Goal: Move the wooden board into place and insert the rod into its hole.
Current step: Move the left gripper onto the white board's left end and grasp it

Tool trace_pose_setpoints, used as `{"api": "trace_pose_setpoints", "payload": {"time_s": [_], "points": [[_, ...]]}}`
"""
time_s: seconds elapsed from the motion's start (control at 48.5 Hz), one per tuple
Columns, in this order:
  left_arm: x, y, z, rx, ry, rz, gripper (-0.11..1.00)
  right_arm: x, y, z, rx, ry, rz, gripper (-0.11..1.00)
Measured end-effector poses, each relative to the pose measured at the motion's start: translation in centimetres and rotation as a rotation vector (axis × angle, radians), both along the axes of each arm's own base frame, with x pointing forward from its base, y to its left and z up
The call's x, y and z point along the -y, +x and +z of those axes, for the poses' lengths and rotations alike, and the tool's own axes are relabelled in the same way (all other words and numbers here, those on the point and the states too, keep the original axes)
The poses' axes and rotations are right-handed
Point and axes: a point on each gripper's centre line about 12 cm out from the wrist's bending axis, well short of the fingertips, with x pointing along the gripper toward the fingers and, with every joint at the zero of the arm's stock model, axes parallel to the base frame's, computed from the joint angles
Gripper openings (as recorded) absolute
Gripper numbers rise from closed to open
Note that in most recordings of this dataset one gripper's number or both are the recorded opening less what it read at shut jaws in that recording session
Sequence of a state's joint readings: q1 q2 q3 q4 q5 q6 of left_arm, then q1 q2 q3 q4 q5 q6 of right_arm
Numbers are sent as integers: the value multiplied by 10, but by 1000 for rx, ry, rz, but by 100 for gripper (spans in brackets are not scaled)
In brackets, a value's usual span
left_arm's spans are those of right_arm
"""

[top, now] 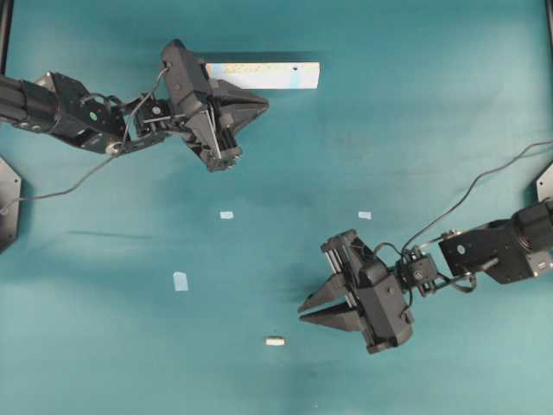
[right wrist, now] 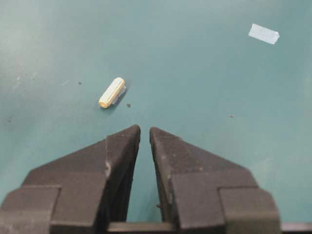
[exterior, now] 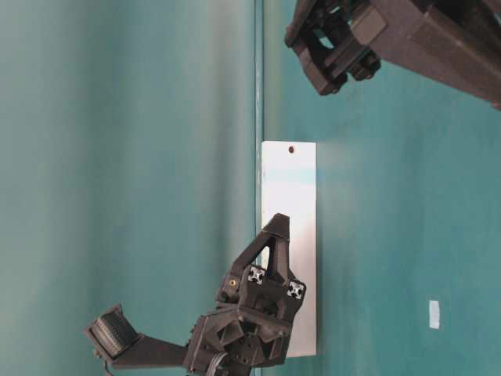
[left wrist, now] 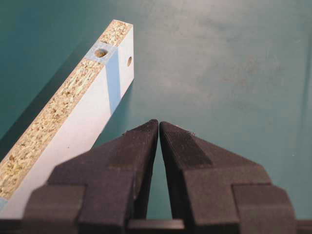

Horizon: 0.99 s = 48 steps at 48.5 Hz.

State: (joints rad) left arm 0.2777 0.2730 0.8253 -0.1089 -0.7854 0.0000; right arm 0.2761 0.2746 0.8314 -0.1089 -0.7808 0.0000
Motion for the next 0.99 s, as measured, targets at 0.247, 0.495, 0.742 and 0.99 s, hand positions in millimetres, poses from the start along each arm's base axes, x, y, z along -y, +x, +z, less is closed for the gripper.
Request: {"api": "trace_pose_setpoints", "payload": {"time_s": [0.247, 0.495, 0.742, 0.99], "points": [[8, 12, 4, -240, -66, -70, 0, -14, 1, 13, -46, -17, 28, 0], [11, 5, 44, -346, 27, -148, 30, -20, -2, 33, -127, -21, 23, 6], [-1, -17, 70, -478, 163, -219, 82, -20, -3, 46, -186, 30, -15, 63], [-16, -31, 74, -559, 210, -237, 84, -20, 0, 49, -229, 41, -35, 62]]}}
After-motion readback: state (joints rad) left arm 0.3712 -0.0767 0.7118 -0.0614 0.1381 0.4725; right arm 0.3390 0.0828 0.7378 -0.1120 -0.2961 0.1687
